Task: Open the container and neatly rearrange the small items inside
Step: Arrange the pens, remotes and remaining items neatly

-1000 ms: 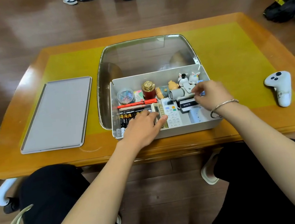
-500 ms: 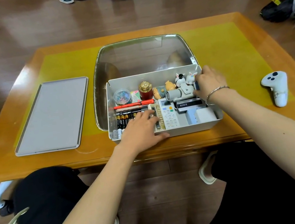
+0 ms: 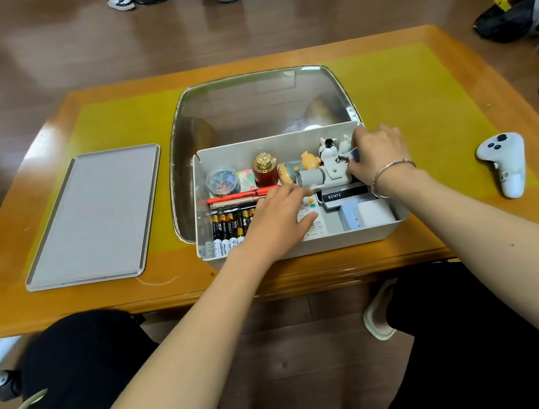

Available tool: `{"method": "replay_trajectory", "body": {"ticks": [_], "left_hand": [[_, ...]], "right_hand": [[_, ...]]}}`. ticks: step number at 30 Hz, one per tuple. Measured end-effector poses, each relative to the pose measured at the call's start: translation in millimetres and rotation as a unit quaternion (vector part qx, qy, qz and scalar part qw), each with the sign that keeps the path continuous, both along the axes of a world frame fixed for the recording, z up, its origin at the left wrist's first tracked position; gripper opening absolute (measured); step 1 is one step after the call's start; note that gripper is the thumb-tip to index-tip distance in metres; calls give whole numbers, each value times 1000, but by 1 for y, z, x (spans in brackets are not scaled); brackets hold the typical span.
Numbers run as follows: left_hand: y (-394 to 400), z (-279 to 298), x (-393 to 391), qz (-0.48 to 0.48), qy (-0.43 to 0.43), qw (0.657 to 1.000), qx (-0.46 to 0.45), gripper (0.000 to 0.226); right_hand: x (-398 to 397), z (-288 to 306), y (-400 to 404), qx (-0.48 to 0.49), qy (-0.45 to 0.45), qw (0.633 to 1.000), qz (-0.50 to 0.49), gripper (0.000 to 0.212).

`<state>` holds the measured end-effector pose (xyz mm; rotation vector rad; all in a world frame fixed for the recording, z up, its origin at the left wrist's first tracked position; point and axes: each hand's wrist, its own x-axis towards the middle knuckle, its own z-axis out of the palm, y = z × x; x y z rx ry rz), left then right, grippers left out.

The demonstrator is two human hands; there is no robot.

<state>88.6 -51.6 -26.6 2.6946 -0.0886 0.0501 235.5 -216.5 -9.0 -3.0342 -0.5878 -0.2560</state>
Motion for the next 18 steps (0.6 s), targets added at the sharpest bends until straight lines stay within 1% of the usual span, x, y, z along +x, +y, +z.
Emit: {"method": "replay_trajectory", "body": {"ticks": [3, 5, 8, 10, 11, 13, 15, 16, 17, 18], "left_hand": [[-7, 2, 15, 18, -13, 999, -37, 47], [-10, 4, 22, 33, -13, 996, -85, 55], [-15, 7, 27, 40, -11, 984, -173, 73], [-20, 9, 26, 25, -17, 978, -208, 78], [-21, 9, 26, 18, -21, 975, -221, 76], [-20, 9, 25, 17, -29, 969, -243, 65], [-15, 7, 22, 37, -33, 965, -256, 54], [-11, 5, 20, 52, -35, 965, -255, 51], [-6, 4, 18, 68, -35, 965, -252, 49], [-1, 2, 15, 85, -35, 964, -249, 48]], "right_hand": [[-5, 7, -9, 132, 2, 991, 2, 27], [-10, 14, -13, 218, 32, 975, 23, 27], [-24, 22, -6, 326, 115, 938, 38, 17], [-37, 25, 3, 374, 183, 908, 53, 13], [-43, 25, 7, 385, 208, 897, 67, 13], [-50, 26, 12, 405, 245, 876, 91, 15], [-50, 26, 12, 426, 264, 861, 90, 20], [-47, 25, 9, 413, 255, 871, 81, 20], [-42, 23, 6, 364, 232, 899, 74, 21], [-38, 21, 1, 283, 204, 934, 76, 20]]}}
